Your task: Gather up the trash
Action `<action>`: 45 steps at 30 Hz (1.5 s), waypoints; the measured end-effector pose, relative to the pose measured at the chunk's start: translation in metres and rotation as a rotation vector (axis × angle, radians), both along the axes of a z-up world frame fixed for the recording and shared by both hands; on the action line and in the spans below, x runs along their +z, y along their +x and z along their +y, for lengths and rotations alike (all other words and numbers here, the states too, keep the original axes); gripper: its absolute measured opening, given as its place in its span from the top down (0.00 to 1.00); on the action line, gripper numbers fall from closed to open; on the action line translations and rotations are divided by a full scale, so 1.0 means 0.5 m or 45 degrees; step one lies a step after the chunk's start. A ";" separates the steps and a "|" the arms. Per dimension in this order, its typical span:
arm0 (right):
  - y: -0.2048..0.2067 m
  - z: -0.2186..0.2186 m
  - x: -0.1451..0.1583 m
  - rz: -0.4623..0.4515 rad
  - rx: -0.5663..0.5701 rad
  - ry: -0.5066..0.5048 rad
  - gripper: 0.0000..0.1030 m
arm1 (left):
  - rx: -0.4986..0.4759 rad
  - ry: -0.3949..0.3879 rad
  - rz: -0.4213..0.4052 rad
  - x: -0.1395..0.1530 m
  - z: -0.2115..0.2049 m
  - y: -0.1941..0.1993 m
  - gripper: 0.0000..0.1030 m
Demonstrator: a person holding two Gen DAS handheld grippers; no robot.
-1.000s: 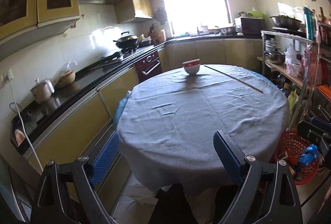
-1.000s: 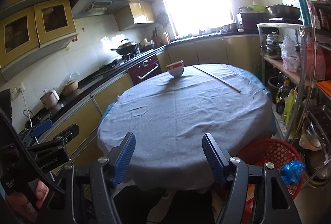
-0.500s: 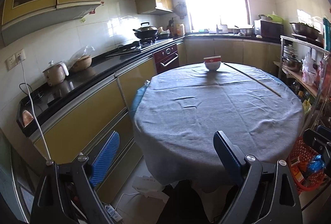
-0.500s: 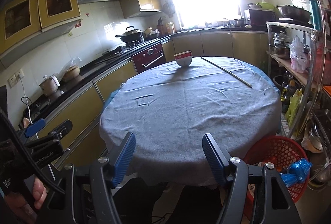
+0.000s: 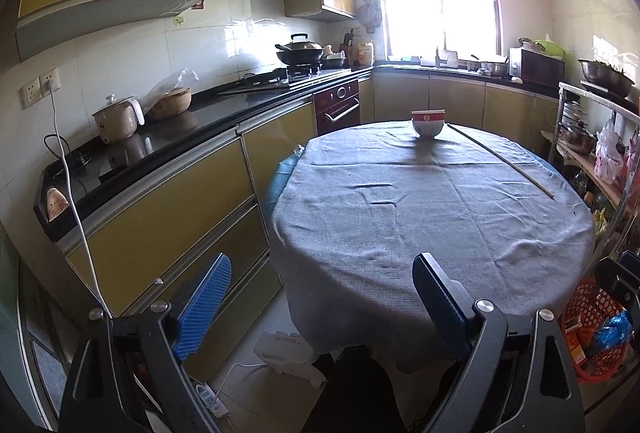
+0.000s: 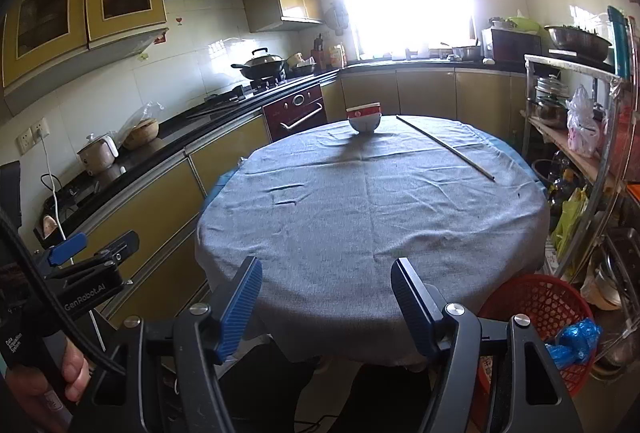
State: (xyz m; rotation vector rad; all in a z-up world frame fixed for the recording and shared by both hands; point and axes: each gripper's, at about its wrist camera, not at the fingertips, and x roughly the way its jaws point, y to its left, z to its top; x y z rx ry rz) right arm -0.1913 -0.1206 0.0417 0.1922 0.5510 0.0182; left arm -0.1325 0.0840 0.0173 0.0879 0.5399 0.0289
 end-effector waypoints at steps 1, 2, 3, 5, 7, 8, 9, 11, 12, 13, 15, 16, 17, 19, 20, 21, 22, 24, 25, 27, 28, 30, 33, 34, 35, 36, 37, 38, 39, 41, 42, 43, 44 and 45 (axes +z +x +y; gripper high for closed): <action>0.000 -0.001 0.002 -0.003 -0.001 0.000 0.31 | 0.002 0.001 -0.001 0.000 0.001 0.000 0.10; -0.001 0.000 0.003 -0.006 -0.001 0.001 0.31 | 0.004 0.002 -0.002 0.000 0.002 0.000 0.10; -0.001 0.000 0.005 -0.009 -0.002 0.001 0.31 | 0.007 0.003 -0.002 0.000 0.003 0.000 0.10; -0.001 0.001 0.008 -0.017 -0.004 -0.007 0.31 | 0.008 0.002 -0.002 -0.001 0.004 0.001 0.10; -0.002 0.003 0.011 -0.022 -0.002 -0.015 0.31 | 0.009 0.004 -0.002 -0.001 0.004 0.001 0.10; -0.002 0.003 0.012 -0.025 -0.001 -0.018 0.31 | 0.009 0.006 -0.001 -0.001 0.003 0.001 0.10; -0.003 0.004 0.013 -0.028 -0.002 -0.022 0.31 | 0.007 0.008 -0.001 -0.001 0.002 0.002 0.10; -0.004 0.004 0.013 -0.031 -0.003 -0.027 0.31 | 0.006 0.012 -0.002 -0.001 0.003 0.002 0.10; -0.004 0.005 0.014 -0.031 -0.003 -0.029 0.31 | 0.005 0.015 -0.004 -0.001 0.002 0.001 0.10; -0.004 0.005 0.014 -0.031 -0.003 -0.029 0.31 | 0.005 0.017 -0.006 -0.002 0.002 0.001 0.10; -0.004 0.006 0.015 -0.034 -0.004 -0.028 0.31 | 0.003 0.019 -0.006 -0.001 0.002 0.002 0.10; -0.005 0.007 0.016 -0.036 -0.005 -0.029 0.31 | 0.001 0.019 -0.005 -0.002 0.002 0.002 0.10; -0.006 0.007 0.016 -0.038 -0.006 -0.030 0.31 | 0.001 0.018 -0.005 -0.002 0.002 0.002 0.10; -0.006 0.005 0.017 -0.039 -0.005 -0.030 0.31 | -0.001 0.020 -0.005 -0.001 0.002 0.001 0.10; -0.006 0.005 0.017 -0.040 -0.006 -0.030 0.31 | -0.001 0.020 -0.004 -0.002 0.002 0.000 0.10; -0.006 0.006 0.018 -0.040 -0.006 -0.030 0.31 | -0.002 0.022 -0.003 -0.002 0.002 0.000 0.10; -0.006 0.006 0.018 -0.040 -0.006 -0.030 0.31 | -0.003 0.024 -0.004 -0.002 0.001 0.000 0.10; -0.006 0.005 0.018 -0.040 -0.006 -0.030 0.31 | -0.003 0.024 -0.005 -0.002 0.000 -0.001 0.10; -0.006 0.005 0.018 -0.041 -0.007 -0.031 0.31 | -0.002 0.024 -0.005 -0.002 0.000 -0.001 0.10; -0.008 0.006 0.020 -0.044 -0.009 -0.034 0.31 | -0.003 0.022 -0.006 -0.002 0.001 -0.001 0.10; -0.008 0.007 0.020 -0.045 -0.009 -0.035 0.31 | -0.004 0.022 -0.006 -0.002 0.001 -0.002 0.10; -0.008 0.006 0.020 -0.045 -0.009 -0.035 0.31 | -0.004 0.022 -0.005 -0.002 0.000 -0.002 0.10; -0.008 0.007 0.020 -0.043 -0.009 -0.035 0.31 | -0.004 0.021 -0.005 -0.002 0.000 -0.002 0.10; -0.008 0.007 0.020 -0.044 -0.009 -0.035 0.31 | -0.005 0.021 -0.005 -0.002 0.001 -0.002 0.10; -0.008 0.007 0.020 -0.044 -0.009 -0.036 0.31 | -0.005 0.020 -0.005 -0.002 0.000 -0.003 0.10; -0.008 0.007 0.020 -0.044 -0.008 -0.037 0.31 | -0.005 0.020 -0.006 -0.002 0.001 -0.002 0.10; -0.008 0.007 0.020 -0.044 -0.008 -0.037 0.31 | -0.004 0.019 -0.006 -0.002 0.001 -0.003 0.10; -0.008 0.006 0.020 -0.043 -0.007 -0.039 0.31 | -0.004 0.017 -0.006 -0.002 0.002 -0.004 0.10; -0.008 0.006 0.019 -0.042 -0.006 -0.041 0.31 | -0.003 0.017 -0.006 -0.002 0.002 -0.004 0.10; -0.008 0.005 0.020 -0.041 -0.007 -0.043 0.31 | -0.001 0.014 -0.005 -0.002 0.003 -0.004 0.10; -0.008 0.004 0.018 -0.041 -0.007 -0.043 0.31 | -0.001 0.013 -0.005 -0.002 0.003 -0.004 0.10; -0.008 0.005 0.018 -0.041 -0.006 -0.042 0.31 | 0.000 0.012 -0.004 -0.002 0.003 -0.004 0.10; -0.008 0.005 0.018 -0.041 -0.007 -0.043 0.31 | 0.002 0.011 -0.004 -0.002 0.004 -0.004 0.10; -0.007 0.005 0.018 -0.040 -0.007 -0.043 0.31 | 0.003 0.009 -0.003 -0.002 0.004 -0.004 0.10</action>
